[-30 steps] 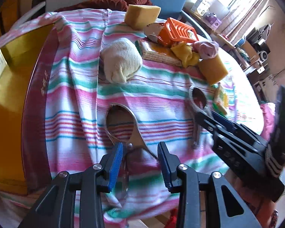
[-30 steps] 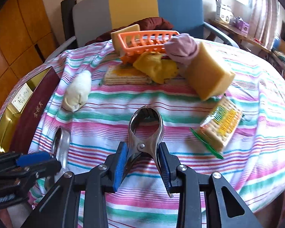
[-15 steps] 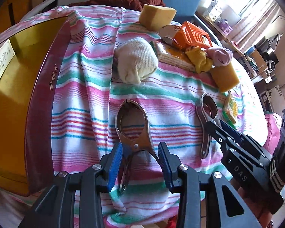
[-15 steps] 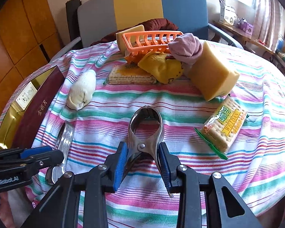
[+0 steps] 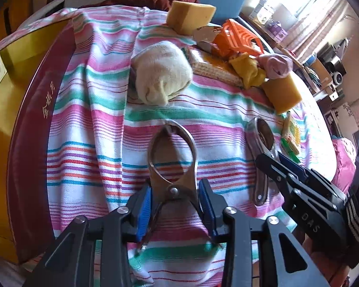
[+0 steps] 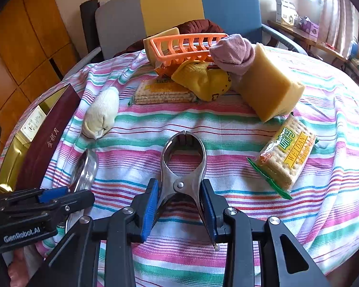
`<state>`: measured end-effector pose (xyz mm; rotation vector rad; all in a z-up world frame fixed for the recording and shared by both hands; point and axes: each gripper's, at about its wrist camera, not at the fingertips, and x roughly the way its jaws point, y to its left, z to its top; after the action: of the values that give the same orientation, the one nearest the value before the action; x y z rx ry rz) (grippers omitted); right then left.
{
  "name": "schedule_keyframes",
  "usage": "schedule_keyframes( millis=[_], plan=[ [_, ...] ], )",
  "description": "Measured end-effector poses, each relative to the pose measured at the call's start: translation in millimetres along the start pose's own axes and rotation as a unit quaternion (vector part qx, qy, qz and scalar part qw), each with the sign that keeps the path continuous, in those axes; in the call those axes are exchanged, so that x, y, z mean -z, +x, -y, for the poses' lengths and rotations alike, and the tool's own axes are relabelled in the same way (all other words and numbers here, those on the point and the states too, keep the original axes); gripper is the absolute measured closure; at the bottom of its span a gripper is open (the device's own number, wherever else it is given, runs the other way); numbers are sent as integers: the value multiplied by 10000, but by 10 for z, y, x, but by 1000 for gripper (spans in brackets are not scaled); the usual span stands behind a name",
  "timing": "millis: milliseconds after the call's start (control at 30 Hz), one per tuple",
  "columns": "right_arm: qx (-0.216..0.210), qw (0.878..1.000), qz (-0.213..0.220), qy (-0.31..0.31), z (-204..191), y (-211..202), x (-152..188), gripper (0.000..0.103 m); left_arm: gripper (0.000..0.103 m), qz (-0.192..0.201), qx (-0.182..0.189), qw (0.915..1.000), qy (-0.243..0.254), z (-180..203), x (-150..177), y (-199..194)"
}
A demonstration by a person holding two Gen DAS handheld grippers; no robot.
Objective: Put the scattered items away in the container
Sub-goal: 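Grasp a silver metal clip with the right tool while the left tool grasps another clip, then carry both silver clips into the gold tin beside the boxes and release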
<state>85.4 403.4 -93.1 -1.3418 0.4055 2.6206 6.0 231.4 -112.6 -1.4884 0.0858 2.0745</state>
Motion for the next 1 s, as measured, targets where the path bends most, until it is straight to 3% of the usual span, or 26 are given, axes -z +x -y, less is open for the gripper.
schedule_keyframes(
  millis=[167, 367, 733, 1000],
  plan=[
    [-91, 9999, 68, 86, -27, -94, -1, 68, 66, 290, -208, 9984, 441, 90, 30, -183],
    [-335, 9992, 203, 115, -182, -244, -76, 68, 66, 440, -306, 9975, 466, 17, 30, -389],
    [-990, 9940, 340, -316, -944, -386, -302, 68, 66, 759, -743, 9943, 81, -443, 9, -873],
    [-1405, 9865, 219, -811, -1689, -308, -422, 68, 66, 927, -1029, 9891, -493, -1081, 75, -1164]
  ],
)
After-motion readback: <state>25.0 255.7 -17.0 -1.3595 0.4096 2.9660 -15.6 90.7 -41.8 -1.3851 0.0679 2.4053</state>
